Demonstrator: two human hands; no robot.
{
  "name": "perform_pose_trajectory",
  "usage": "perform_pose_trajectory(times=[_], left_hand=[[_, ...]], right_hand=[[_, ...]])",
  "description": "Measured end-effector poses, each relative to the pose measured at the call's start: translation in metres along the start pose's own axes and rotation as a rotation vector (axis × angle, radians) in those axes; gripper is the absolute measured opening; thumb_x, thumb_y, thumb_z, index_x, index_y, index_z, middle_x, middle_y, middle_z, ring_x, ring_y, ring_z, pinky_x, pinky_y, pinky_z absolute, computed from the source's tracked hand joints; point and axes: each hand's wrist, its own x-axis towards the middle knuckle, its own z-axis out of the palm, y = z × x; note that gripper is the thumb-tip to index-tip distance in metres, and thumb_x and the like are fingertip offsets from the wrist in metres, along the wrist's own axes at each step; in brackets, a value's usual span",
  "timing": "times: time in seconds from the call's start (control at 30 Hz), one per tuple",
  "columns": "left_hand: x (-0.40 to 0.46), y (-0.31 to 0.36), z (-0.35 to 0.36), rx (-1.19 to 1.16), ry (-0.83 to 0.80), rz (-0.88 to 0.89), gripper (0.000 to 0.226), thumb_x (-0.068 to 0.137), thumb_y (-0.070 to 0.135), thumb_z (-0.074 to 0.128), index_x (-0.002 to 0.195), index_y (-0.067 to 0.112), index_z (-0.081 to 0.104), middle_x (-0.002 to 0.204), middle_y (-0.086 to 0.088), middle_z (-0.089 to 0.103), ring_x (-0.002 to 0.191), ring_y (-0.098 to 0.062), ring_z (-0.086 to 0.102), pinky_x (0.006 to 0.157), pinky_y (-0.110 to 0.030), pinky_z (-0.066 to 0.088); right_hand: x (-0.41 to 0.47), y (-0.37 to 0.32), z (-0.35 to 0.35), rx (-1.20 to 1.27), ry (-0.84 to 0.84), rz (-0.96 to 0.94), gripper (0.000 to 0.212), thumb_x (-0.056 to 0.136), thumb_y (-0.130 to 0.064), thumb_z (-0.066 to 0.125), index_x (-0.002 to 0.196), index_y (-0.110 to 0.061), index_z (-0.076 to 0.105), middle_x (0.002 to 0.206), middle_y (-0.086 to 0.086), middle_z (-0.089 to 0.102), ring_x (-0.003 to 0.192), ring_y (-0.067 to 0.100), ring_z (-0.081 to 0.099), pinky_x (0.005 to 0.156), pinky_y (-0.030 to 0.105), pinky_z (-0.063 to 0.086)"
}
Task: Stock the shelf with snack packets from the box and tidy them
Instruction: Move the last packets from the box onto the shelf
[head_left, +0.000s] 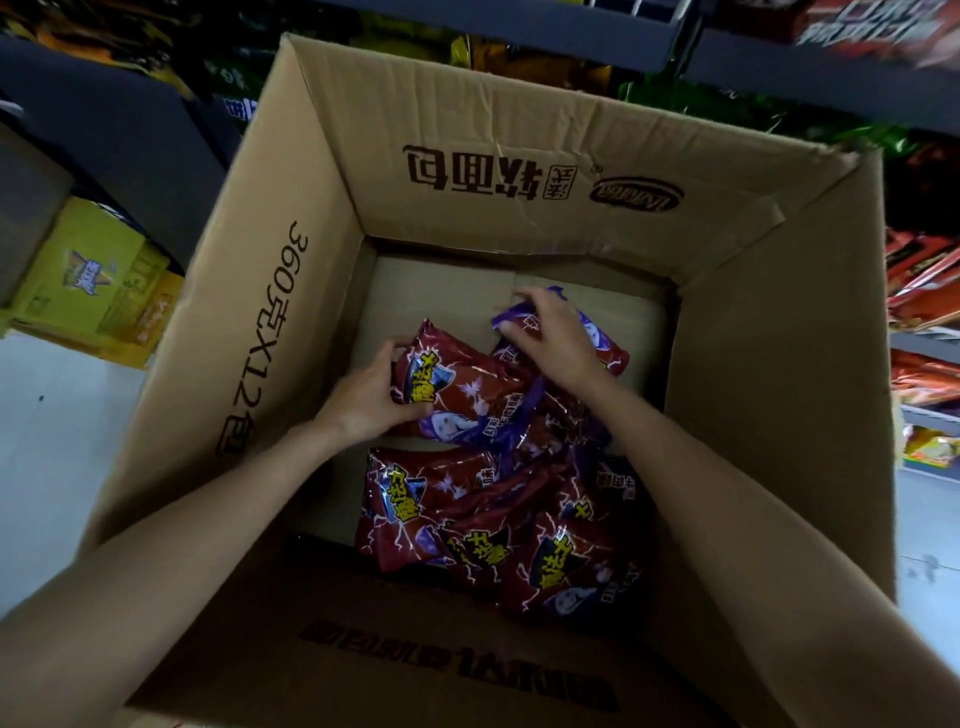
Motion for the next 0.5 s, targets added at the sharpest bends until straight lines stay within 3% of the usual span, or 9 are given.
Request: perform_pose_trajectory(times=[0.07,0.13,0.27,0.33,0.5], left_hand=[[-0.003,-0.002,-0.011,0.075,0.084,-0.006,0.080,0.076,0.033,0.075,0.139,0.021,0.027,0.134,-0.002,0.052,0.116,-0.019,0.055,0.096,-0.035,0.045],[-0.005,-0.002,-0.022,0.172,0.155,-0.006,0.077,0.077,0.037,0.074,0.138,0.023,0.029,0.131,-0.003,0.055,0.112,-0.021,0.058,0.094,-0.037,0.047],[-0.005,-0.002,-0.034,0.396,0.247,0.041,0.075,0.079,0.036,0.072,0.139,0.025,0.027,0.130,-0.004,0.055,0.110,-0.024,0.058,0.086,-0.040,0.050],[-0.003,-0.005,-0.036,0.453,0.280,0.035,0.074,0.081,0.035,0.070,0.140,0.024,0.027,0.133,-0.006,0.052,0.112,-0.024,0.057,0.085,-0.040,0.050],[0.001,-0.010,-0.033,0.450,0.315,-0.011,0.066,0.086,0.035,0.064,0.139,0.020,0.029,0.132,-0.007,0.053,0.111,-0.025,0.058,0.077,-0.036,0.047]], right_hand=[[0.010,0.025,-0.006,-0.229,-0.080,0.116,0.073,0.088,-0.053,0.054,0.147,-0.021,0.026,0.153,0.012,0.026,0.140,0.034,0.021,0.113,0.049,0.022],[0.012,0.038,-0.003,-0.307,-0.201,0.216,0.089,0.083,-0.061,0.056,0.151,-0.025,0.011,0.158,0.014,0.009,0.143,0.039,0.009,0.114,0.056,0.012],[0.002,0.044,0.009,-0.413,-0.334,0.252,0.107,0.074,-0.064,0.066,0.151,-0.030,-0.001,0.158,0.014,-0.008,0.144,0.041,-0.002,0.112,0.060,0.009],[-0.001,0.043,0.011,-0.428,-0.300,0.237,0.102,0.077,-0.057,0.067,0.151,-0.031,0.002,0.159,0.013,-0.004,0.144,0.040,0.001,0.113,0.058,0.012],[-0.012,0.041,0.008,-0.435,-0.191,0.096,0.064,0.093,-0.038,0.052,0.148,-0.022,0.023,0.154,0.012,0.023,0.137,0.038,0.028,0.108,0.052,0.033]])
